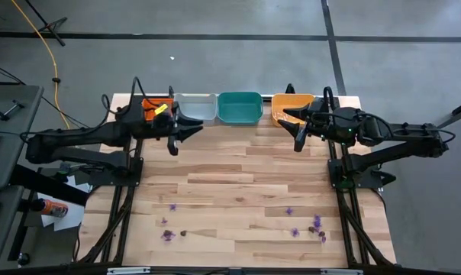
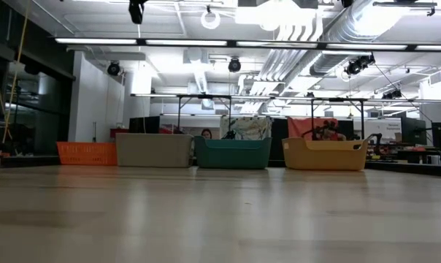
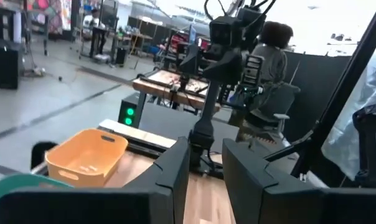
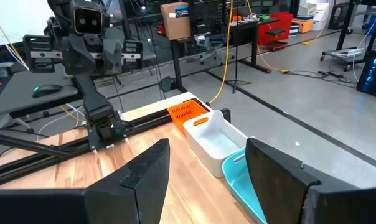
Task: Sort Halloween decoration
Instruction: Put the black skull into the green bin
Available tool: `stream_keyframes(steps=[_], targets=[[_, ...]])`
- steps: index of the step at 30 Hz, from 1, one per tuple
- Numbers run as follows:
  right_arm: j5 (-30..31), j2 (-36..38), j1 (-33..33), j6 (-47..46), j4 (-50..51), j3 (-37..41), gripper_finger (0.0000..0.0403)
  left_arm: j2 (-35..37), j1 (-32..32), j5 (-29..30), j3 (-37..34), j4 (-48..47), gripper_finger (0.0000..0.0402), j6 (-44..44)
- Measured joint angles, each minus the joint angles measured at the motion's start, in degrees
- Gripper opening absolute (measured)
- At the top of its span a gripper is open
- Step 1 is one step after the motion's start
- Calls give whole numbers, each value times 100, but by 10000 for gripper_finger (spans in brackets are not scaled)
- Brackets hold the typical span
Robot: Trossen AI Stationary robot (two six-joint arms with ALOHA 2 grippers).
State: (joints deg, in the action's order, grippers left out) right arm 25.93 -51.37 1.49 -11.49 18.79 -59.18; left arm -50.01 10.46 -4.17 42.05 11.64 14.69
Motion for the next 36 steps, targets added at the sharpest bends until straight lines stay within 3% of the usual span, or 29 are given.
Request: stream_keyframes(steps=[11, 13, 17, 20, 22, 28, 36], targets=[[-116, -149, -9, -209, -130, -9, 204, 15, 0, 11, -1, -13, 82, -193], [-763, -367, -61, -437, -102, -13, 204, 15, 0, 11, -1, -15, 82, -180], [-2796, -994, -44, -1370, 389, -11, 204, 9, 0, 11, -1, -13, 82, 11], [-4190, -1486, 210, -2338, 1451, -11, 204, -7, 2, 31, -1, -9, 82, -40], [-4729, -1794, 557, -2945, 2306, -8, 204, -7, 2, 31, -1, -2, 82, -38], [-4689, -2603, 2103, -4503, 4172, 0, 204, -7, 2, 33, -1, -15, 82, -38], [-4607, -3659, 3528, -5709, 3699, 0, 204, -7, 2, 33, -1, -22, 82, -36]])
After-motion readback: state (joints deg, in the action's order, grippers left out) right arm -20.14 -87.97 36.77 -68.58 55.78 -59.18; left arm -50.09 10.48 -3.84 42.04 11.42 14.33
